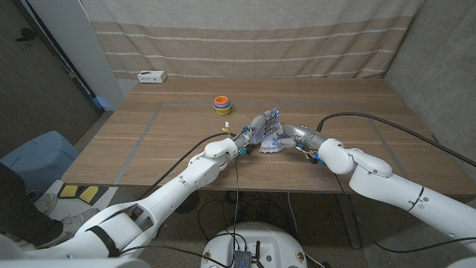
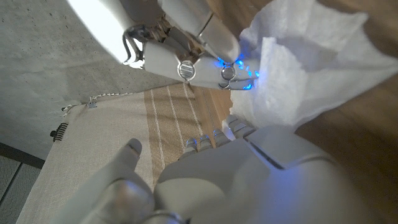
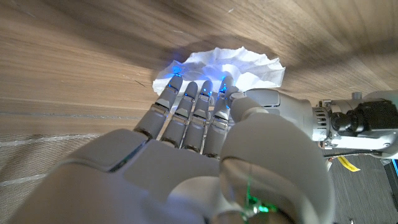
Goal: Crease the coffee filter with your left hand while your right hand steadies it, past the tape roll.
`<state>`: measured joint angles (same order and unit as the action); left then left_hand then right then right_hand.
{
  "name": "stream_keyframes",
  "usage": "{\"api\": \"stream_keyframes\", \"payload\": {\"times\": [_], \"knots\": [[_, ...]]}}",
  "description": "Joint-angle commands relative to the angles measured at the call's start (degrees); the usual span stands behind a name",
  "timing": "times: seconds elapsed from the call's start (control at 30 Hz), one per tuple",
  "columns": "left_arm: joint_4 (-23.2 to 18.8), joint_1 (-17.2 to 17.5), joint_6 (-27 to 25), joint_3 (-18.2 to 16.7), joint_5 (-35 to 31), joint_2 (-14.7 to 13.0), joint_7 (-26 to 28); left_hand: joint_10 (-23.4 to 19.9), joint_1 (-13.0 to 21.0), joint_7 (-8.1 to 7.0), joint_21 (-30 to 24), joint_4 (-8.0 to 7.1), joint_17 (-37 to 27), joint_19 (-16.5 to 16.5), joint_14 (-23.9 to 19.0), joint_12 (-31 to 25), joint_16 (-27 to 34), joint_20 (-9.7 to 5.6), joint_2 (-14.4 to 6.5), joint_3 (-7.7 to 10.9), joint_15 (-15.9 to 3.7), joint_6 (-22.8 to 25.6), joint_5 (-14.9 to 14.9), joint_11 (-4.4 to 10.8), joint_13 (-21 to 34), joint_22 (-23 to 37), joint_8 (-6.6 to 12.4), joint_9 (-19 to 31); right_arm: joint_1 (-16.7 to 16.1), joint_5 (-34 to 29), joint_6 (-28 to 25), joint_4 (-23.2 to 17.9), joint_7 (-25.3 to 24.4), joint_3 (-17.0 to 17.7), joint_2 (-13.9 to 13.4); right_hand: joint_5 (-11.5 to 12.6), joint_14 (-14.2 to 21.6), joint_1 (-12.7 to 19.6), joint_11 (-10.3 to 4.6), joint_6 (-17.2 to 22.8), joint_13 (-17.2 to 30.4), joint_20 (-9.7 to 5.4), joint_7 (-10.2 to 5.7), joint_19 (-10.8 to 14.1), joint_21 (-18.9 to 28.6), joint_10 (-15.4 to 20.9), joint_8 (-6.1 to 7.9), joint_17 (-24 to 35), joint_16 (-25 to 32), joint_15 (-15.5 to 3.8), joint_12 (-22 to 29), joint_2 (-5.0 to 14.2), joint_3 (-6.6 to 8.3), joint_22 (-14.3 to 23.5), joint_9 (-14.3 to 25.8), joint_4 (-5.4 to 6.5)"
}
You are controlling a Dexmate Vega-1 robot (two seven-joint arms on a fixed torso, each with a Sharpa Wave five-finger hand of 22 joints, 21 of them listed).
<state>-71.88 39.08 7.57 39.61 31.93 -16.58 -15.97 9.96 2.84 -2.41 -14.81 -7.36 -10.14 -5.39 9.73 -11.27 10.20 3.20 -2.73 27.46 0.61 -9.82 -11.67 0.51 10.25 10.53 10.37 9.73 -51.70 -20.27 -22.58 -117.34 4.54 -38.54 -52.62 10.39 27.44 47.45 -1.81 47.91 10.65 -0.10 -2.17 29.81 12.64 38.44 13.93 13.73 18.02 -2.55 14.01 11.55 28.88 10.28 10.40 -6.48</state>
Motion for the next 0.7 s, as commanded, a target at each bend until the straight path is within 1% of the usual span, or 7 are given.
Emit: {"api": "stream_keyframes", "payload": {"times": [0.03, 0.13, 0.2, 0.3, 0.5, 0.67, 0.7], "knots": [[-2.6, 0.6, 5.1, -0.8, -1.8, -1.0, -0.1, 1.1, 0.5, -0.71, -0.2, 0.64, 0.2, 1.5, 1.5, -1.0, 1.0, 0.48, -0.8, 0.05, 0.54, 0.2, -0.5, -0.92, 0.2, 0.2, 1.1, 0.1, 1.5, -1.8, -1.0, 1.3, 2.0, -1.7, 0.8, 0.2, 0.0, 0.6, 0.02, 0.8, 0.2, 0.05, 0.22, 0.3, 0.1, 0.7, -0.04, 0.1, 0.3, -2.74, 0.0, -0.14, 0.53, 0.1, 0.2, 0.15], [-4.0, 0.8, 6.8, -1.0, -3.1, -1.7, 0.7, -1.2, 1.8, -0.59, -0.1, 1.74, 0.3, 2.5, -0.4, -1.6, 1.1, 0.66, -1.5, 0.59, 1.06, 3.5, -0.4, -1.33, 0.2, 0.1, 1.7, 0.1, 1.5, -2.0, -1.2, 1.4, 2.1, -1.7, 0.9, 0.2, 0.0, 0.5, 0.06, 0.9, 0.2, 0.07, 0.35, 0.3, 0.1, 0.8, -0.08, 0.2, 0.3, -2.76, 0.0, -0.19, 0.5, 0.1, 0.2, 0.23], [-6.4, 0.7, 8.4, -1.2, -5.7, -3.4, 1.9, -4.6, 3.8, -0.15, -0.3, 3.71, 0.4, 4.6, -3.7, -2.2, 1.2, 1.5, -2.0, 1.42, 1.64, 8.1, 0.1, -1.75, 0.2, 0.0, 2.19, 0.2, 1.6, -2.1, -1.2, 1.6, 2.1, -1.7, 0.9, 0.1, 0.0, 0.4, 0.36, 1.0, 0.2, 0.1, 0.36, 0.3, 0.1, 0.8, -0.17, 0.1, 0.3, -2.76, -0.1, -0.32, 0.47, 0.1, 0.2, 0.33], [-10.1, 0.3, 8.2, -1.0, -11.0, -6.3, 4.8, -9.9, 6.7, -0.96, 0.0, 6.82, 0.4, 6.4, -8.5, -3.0, 1.5, 2.19, -2.4, 2.51, 1.79, 14.4, 1.0, -2.58, 0.3, 0.1, 2.43, 0.2, 1.6, -2.2, -1.2, 1.8, 2.0, -1.7, 1.0, 0.1, 0.1, 0.2, 0.53, 0.9, 0.2, 0.15, 0.41, 0.4, 0.1, 0.6, -0.32, 0.1, 0.3, -2.72, -0.2, -0.46, 0.4, 0.1, 0.2, 0.41], [-18.6, -0.5, 2.9, -1.1, -21.9, -12.9, 10.5, -19.5, 12.0, -0.82, -0.4, 12.66, 0.3, 10.9, -18.3, -4.5, 2.1, 3.87, -3.3, 4.76, 1.25, 25.5, 1.7, -2.22, 0.6, 0.3, 2.89, 0.4, 1.8, -2.6, -1.4, 2.0, 2.2, -1.9, 1.1, 0.0, 0.3, 0.1, 0.44, 0.9, 0.2, 0.29, 0.42, 0.5, 0.2, 0.8, -0.53, -0.1, 0.2, -2.63, -0.3, -0.9, 0.36, 0.1, 0.2, 0.31], [-23.9, -0.9, -1.8, -1.3, -28.5, -16.8, 13.1, -24.7, 13.3, 0.07, -0.6, 14.36, 0.0, 11.9, -22.5, -5.5, 2.4, 5.39, -3.5, 5.38, 2.05, 30.5, 1.5, -2.11, 0.9, 0.7, 3.05, 0.5, 1.9, -2.9, -1.5, 2.1, 2.2, -2.1, 1.2, 0.0, 0.3, 0.0, 0.55, 1.0, 0.2, 0.33, 0.51, 0.6, 0.2, 0.8, -0.67, -0.2, 0.1, -2.58, -0.4, -1.01, 0.35, 0.1, 0.2, 0.26], [-24.6, -1.1, -2.5, -1.3, -29.5, -17.5, 13.1, -25.5, 13.5, 0.91, -0.5, 14.56, -0.1, 11.9, -22.7, -5.7, 2.3, 5.48, -3.6, 5.54, 2.09, 31.6, 1.5, -2.27, 0.9, 0.7, 3.19, 0.6, 2.0, -2.9, -1.5, 2.1, 2.3, -2.1, 1.2, -0.1, 0.3, 0.0, 0.6, 1.0, 0.2, 0.35, 0.58, 0.6, 0.2, 0.8, -0.69, -0.2, 0.1, -2.61, -0.5, -0.99, 0.33, 0.1, 0.2, 0.27]]}}
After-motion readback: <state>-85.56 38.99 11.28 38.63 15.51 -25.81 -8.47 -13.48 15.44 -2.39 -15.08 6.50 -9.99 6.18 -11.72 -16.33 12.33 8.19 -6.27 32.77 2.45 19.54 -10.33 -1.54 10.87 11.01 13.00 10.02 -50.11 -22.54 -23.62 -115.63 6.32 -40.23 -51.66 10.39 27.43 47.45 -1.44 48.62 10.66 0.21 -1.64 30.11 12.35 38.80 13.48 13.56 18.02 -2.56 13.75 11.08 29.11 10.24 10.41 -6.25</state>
